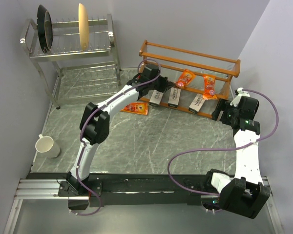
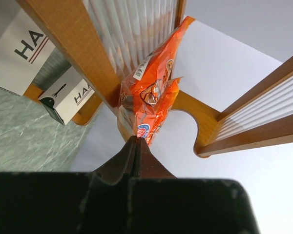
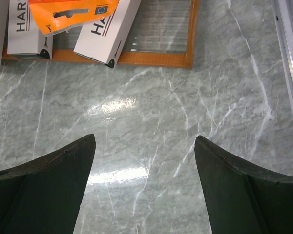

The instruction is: Place and organize the shaving razors onto the shelf

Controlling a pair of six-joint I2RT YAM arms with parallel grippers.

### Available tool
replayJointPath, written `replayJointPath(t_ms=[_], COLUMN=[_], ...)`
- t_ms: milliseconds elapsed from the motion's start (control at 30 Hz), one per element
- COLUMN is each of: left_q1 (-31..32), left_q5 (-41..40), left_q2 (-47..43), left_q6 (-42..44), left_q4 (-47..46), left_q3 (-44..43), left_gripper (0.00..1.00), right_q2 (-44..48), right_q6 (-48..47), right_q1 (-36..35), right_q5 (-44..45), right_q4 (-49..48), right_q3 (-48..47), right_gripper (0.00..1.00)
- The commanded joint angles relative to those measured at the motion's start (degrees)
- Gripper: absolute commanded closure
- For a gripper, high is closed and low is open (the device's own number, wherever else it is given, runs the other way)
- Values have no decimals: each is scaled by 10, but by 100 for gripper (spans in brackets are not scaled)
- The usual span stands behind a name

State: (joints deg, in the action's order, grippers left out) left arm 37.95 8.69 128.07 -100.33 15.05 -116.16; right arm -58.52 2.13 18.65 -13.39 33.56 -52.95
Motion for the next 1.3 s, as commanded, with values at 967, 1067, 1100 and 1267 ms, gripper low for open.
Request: replayJointPath(t_ms=[967,1067,1100,1267], left_q1=[22,18,17,11], left_q5=[-16,-14,-13,-17], left_q2=[-25,-36,-42,-45], left_q6=[-14,-5,1,22], left_q4=[7,7,5,-12], left_q3=[-23,-14,-14,-15], left_gripper=[93,78,68,70], right_q2=[6,6,6,8], right_q6=[6,7,8,7], right_q1=[18,19,19,19], right_q5=[-12,-15,-16,-16], right_q4=[-22,-24,-24,-25], right_q3=[12,14,13,18], right_gripper=[11,10,10,10])
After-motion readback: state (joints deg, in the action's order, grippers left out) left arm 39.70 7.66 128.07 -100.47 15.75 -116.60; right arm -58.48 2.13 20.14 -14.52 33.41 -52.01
